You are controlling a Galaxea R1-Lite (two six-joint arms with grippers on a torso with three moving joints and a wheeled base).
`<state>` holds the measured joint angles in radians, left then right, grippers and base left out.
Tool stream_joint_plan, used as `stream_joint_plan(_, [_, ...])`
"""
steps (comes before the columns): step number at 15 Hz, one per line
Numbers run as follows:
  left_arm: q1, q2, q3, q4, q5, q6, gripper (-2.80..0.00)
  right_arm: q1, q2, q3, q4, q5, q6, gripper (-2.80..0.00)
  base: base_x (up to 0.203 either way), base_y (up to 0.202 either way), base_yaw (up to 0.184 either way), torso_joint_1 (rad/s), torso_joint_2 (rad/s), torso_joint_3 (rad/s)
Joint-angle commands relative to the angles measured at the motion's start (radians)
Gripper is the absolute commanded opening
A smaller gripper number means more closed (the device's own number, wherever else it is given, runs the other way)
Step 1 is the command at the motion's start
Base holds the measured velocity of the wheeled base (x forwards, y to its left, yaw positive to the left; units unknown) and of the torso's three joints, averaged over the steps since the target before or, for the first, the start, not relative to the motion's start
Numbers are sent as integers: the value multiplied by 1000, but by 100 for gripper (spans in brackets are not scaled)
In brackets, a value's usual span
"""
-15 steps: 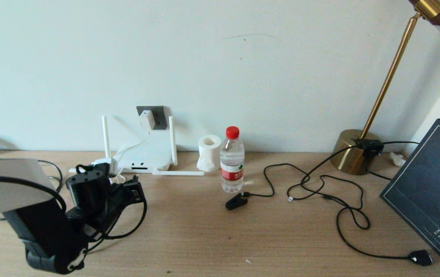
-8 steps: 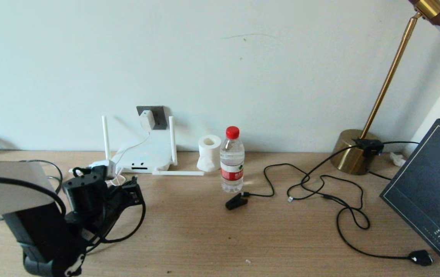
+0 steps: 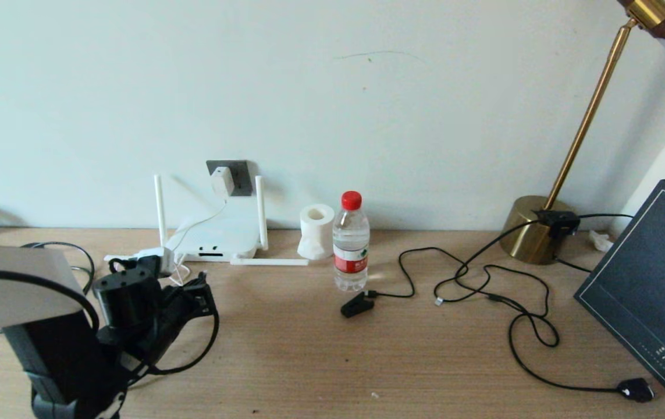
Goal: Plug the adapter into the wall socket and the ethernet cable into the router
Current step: Align cable and router interface
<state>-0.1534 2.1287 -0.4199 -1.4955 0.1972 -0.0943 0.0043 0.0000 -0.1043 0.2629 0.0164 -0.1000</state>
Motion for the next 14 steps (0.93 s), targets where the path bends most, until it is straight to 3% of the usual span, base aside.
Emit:
stream_joint_plan(1, [0, 0, 12, -8, -5, -1, -280, 0, 2, 0, 1, 0, -1, -280, 0, 0, 0, 0, 0, 0])
stream_joint_plan(14, [-7, 4, 21, -8, -56, -1, -280, 0, 2, 0, 1, 0, -1, -280, 0, 0, 0, 0, 0, 0])
